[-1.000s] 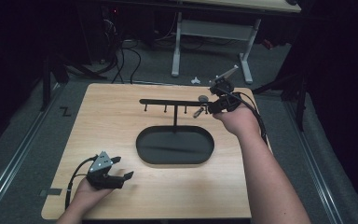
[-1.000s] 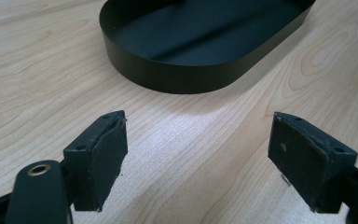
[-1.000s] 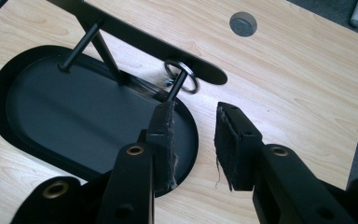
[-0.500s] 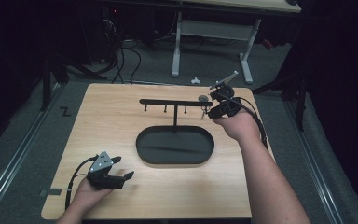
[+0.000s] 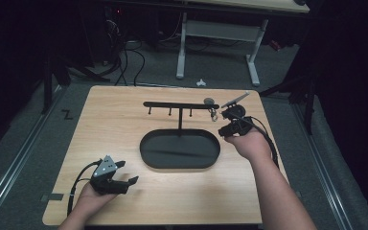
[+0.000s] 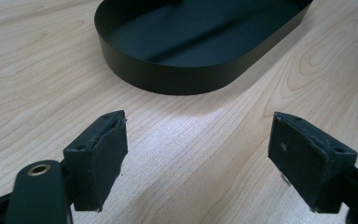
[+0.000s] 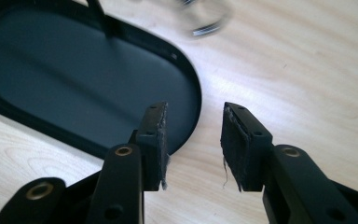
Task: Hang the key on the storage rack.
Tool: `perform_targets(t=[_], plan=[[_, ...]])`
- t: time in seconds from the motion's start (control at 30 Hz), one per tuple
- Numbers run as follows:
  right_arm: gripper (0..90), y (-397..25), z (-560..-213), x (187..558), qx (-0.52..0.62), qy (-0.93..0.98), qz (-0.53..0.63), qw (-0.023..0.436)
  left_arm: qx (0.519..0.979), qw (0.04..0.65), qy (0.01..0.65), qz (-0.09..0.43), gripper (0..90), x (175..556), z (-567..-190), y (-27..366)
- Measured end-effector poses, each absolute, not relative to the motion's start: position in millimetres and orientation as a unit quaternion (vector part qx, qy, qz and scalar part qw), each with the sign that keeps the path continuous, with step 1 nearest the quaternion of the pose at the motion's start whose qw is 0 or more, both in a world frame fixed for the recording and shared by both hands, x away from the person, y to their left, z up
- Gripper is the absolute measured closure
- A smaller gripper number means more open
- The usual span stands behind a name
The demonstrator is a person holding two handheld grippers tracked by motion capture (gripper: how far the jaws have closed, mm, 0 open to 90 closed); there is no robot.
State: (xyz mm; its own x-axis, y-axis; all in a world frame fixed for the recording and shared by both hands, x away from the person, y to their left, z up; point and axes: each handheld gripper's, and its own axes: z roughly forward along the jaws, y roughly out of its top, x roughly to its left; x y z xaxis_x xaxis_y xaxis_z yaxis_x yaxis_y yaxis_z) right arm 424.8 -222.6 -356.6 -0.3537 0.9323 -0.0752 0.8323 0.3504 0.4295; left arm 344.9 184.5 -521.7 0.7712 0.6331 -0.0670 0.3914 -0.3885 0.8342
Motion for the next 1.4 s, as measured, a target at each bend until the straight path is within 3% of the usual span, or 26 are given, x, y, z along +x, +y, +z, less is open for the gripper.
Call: perform_targets(t=[0.23, 0.53, 0.97, 1.07, 1.1, 1.2, 1.4], plan=[[58.3, -227, -393, 406, 0.556, 0.802, 0.166, 0.141, 0.824, 0.456, 0.310, 0.131, 20.2, 345, -522, 184], [53.9, -237, -432, 374, 0.573, 0.777, 0.206, 0.159, 0.825, 0.455, 0.309, 0.131, 20.2, 346, -523, 183], [47.6, -256, -494, 304, 0.572, 0.727, 0.300, 0.233, 0.831, 0.443, 0.309, 0.136, 20.2, 344, -524, 181], [50.2, -260, -514, 277, 0.559, 0.704, 0.347, 0.268, 0.833, 0.440, 0.307, 0.134, 20.2, 344, -526, 179], [47.5, -261, -511, 275, 0.559, 0.707, 0.358, 0.244, 0.835, 0.438, 0.306, 0.134, 20.1, 344, -526, 178], [47.8, -266, -493, 270, 0.530, 0.699, 0.369, 0.308, 0.839, 0.431, 0.302, 0.136, 20.1, 343, -527, 174], [47.6, -276, -511, 277, 0.565, 0.698, 0.356, 0.258, 0.841, 0.429, 0.299, 0.139, 20.1, 343, -526, 173]])
